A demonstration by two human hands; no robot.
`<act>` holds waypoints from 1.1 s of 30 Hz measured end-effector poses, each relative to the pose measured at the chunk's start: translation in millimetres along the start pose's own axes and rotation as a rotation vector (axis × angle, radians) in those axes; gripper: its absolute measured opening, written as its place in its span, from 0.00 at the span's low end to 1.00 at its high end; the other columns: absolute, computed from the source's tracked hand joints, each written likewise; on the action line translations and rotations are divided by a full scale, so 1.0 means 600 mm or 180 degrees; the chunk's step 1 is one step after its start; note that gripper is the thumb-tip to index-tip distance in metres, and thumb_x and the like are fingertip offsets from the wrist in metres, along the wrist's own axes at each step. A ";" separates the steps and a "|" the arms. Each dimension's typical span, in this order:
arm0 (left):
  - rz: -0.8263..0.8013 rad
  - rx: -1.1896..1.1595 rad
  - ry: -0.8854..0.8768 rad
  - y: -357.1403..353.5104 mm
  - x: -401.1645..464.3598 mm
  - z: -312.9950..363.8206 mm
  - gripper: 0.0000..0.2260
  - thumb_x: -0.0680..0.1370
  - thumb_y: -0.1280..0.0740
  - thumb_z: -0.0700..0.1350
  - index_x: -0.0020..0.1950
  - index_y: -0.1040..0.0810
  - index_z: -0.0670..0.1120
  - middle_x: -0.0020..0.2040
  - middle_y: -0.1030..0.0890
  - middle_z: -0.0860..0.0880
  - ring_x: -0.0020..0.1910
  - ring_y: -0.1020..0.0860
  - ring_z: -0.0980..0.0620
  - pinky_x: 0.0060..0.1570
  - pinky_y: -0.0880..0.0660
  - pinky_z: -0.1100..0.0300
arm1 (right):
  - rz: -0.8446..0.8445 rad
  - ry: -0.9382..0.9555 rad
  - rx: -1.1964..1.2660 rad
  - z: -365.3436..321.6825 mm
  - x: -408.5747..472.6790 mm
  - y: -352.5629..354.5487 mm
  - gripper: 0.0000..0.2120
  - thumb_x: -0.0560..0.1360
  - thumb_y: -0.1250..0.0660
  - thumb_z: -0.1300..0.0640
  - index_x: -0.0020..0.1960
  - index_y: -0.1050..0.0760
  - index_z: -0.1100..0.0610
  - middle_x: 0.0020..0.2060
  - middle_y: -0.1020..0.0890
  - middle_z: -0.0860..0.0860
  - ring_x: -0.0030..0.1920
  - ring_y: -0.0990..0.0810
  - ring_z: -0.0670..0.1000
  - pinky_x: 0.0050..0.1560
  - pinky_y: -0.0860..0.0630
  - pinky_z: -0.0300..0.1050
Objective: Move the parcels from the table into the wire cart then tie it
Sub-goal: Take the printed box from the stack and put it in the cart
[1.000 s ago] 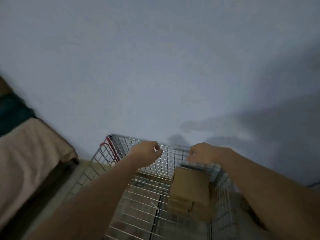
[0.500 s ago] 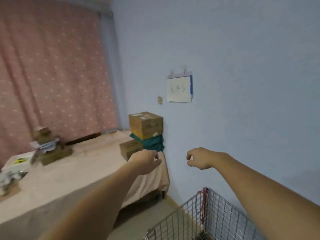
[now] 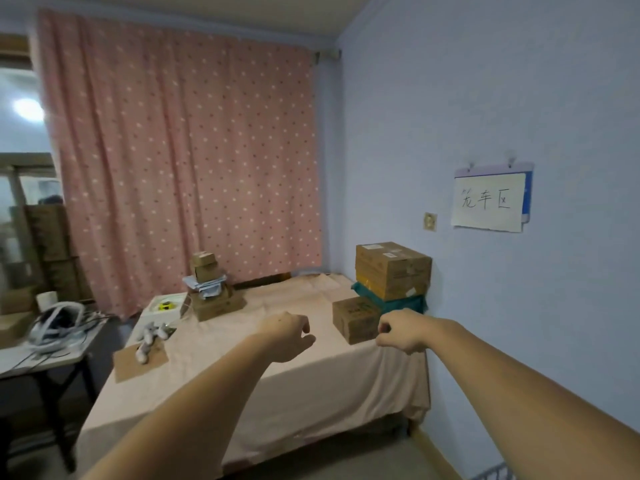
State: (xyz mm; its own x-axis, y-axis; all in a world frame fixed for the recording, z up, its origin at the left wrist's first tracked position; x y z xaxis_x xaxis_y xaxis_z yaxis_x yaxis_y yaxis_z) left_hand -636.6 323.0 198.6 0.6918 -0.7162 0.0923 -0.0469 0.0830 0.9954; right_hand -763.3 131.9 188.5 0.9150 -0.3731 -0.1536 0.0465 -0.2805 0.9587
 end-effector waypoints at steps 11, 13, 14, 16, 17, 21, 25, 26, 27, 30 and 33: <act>-0.0054 0.0541 -0.0282 -0.056 0.233 -0.073 0.20 0.82 0.43 0.62 0.68 0.27 0.53 0.59 0.20 0.47 0.54 0.23 0.44 0.46 0.29 0.53 | -0.0138 -0.0138 0.0033 0.022 0.258 0.018 0.10 0.80 0.37 0.45 0.58 0.25 0.47 0.47 0.21 0.49 0.43 0.18 0.49 0.39 0.23 0.41; -0.0079 0.0432 -0.0258 -0.065 0.281 -0.090 0.21 0.81 0.43 0.62 0.68 0.26 0.53 0.60 0.20 0.47 0.55 0.22 0.44 0.48 0.27 0.53 | -0.0139 -0.0136 0.0069 0.025 0.312 0.027 0.11 0.80 0.36 0.45 0.59 0.24 0.48 0.49 0.20 0.49 0.45 0.18 0.49 0.44 0.20 0.42; -0.0094 0.0367 -0.0248 -0.069 0.305 -0.100 0.21 0.81 0.43 0.62 0.68 0.26 0.53 0.60 0.20 0.47 0.56 0.22 0.44 0.49 0.27 0.53 | -0.0131 -0.0122 0.0080 0.023 0.339 0.032 0.11 0.80 0.36 0.46 0.60 0.24 0.49 0.51 0.19 0.50 0.48 0.18 0.49 0.49 0.18 0.44; -0.0134 0.0245 -0.0223 -0.079 0.352 -0.121 0.21 0.81 0.42 0.62 0.68 0.26 0.52 0.60 0.20 0.47 0.56 0.22 0.44 0.49 0.28 0.53 | -0.0151 -0.0111 0.0068 0.019 0.391 0.033 0.11 0.80 0.36 0.46 0.60 0.23 0.48 0.54 0.19 0.50 0.52 0.18 0.49 0.56 0.19 0.48; -0.0156 0.0186 -0.0216 -0.085 0.377 -0.132 0.21 0.81 0.42 0.62 0.68 0.26 0.52 0.59 0.19 0.47 0.55 0.23 0.44 0.49 0.27 0.52 | -0.0169 -0.0116 0.0065 0.019 0.418 0.032 0.11 0.80 0.36 0.46 0.60 0.23 0.48 0.54 0.19 0.50 0.52 0.18 0.49 0.57 0.19 0.48; -0.0241 -0.0157 -0.0213 -0.112 0.480 -0.177 0.21 0.80 0.41 0.63 0.66 0.25 0.52 0.56 0.18 0.49 0.53 0.23 0.46 0.48 0.26 0.52 | -0.0255 -0.0138 0.0056 0.014 0.524 0.027 0.13 0.80 0.37 0.45 0.60 0.23 0.49 0.54 0.19 0.50 0.52 0.18 0.50 0.58 0.19 0.49; -0.0207 -0.0348 -0.0302 -0.134 0.593 -0.225 0.20 0.80 0.40 0.62 0.65 0.24 0.51 0.57 0.19 0.49 0.53 0.23 0.47 0.44 0.31 0.54 | -0.0264 -0.0251 0.0109 0.008 0.627 0.024 0.14 0.79 0.37 0.44 0.60 0.22 0.48 0.53 0.18 0.49 0.53 0.18 0.50 0.59 0.20 0.51; -0.0194 -0.0369 -0.0342 -0.138 0.620 -0.233 0.20 0.80 0.40 0.62 0.65 0.24 0.51 0.57 0.19 0.49 0.54 0.23 0.46 0.44 0.30 0.54 | -0.0256 -0.0296 0.0147 0.009 0.650 0.022 0.13 0.79 0.37 0.45 0.60 0.22 0.48 0.53 0.18 0.49 0.52 0.18 0.50 0.59 0.20 0.50; -0.0198 -0.0339 -0.0383 -0.143 0.646 -0.240 0.20 0.80 0.40 0.62 0.65 0.24 0.51 0.58 0.19 0.49 0.54 0.23 0.46 0.45 0.30 0.54 | -0.0258 -0.0344 0.0179 0.011 0.671 0.019 0.13 0.80 0.37 0.45 0.61 0.22 0.48 0.53 0.18 0.49 0.52 0.18 0.50 0.58 0.20 0.50; -0.0250 -0.0124 -0.0547 -0.161 0.718 -0.248 0.20 0.81 0.41 0.62 0.66 0.24 0.51 0.58 0.19 0.49 0.54 0.23 0.47 0.44 0.31 0.55 | -0.0259 -0.0473 0.0218 0.023 0.724 0.009 0.14 0.80 0.37 0.45 0.63 0.23 0.49 0.54 0.19 0.49 0.53 0.19 0.50 0.56 0.21 0.48; -0.0301 -0.0143 -0.0657 -0.183 0.788 -0.243 0.20 0.81 0.41 0.62 0.66 0.25 0.51 0.56 0.18 0.49 0.51 0.24 0.49 0.44 0.31 0.56 | -0.0285 -0.0607 0.0228 0.049 0.770 0.002 0.16 0.80 0.37 0.44 0.64 0.24 0.49 0.57 0.20 0.49 0.54 0.21 0.50 0.54 0.23 0.47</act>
State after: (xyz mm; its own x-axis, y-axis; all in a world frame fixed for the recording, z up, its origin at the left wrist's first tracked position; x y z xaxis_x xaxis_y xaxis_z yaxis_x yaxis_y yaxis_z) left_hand -199.4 76.6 129.4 0.5293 -0.8484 0.0061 0.0464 0.0361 0.9983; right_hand -352.2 -66.7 111.4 0.8158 -0.5026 -0.2863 0.0893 -0.3796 0.9208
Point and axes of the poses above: each hand's wrist, its own x-axis towards the middle knuckle, its own y-axis out of the back of the hand, z = x × y, the point moved 10 cm from there along x, towards the middle knuckle
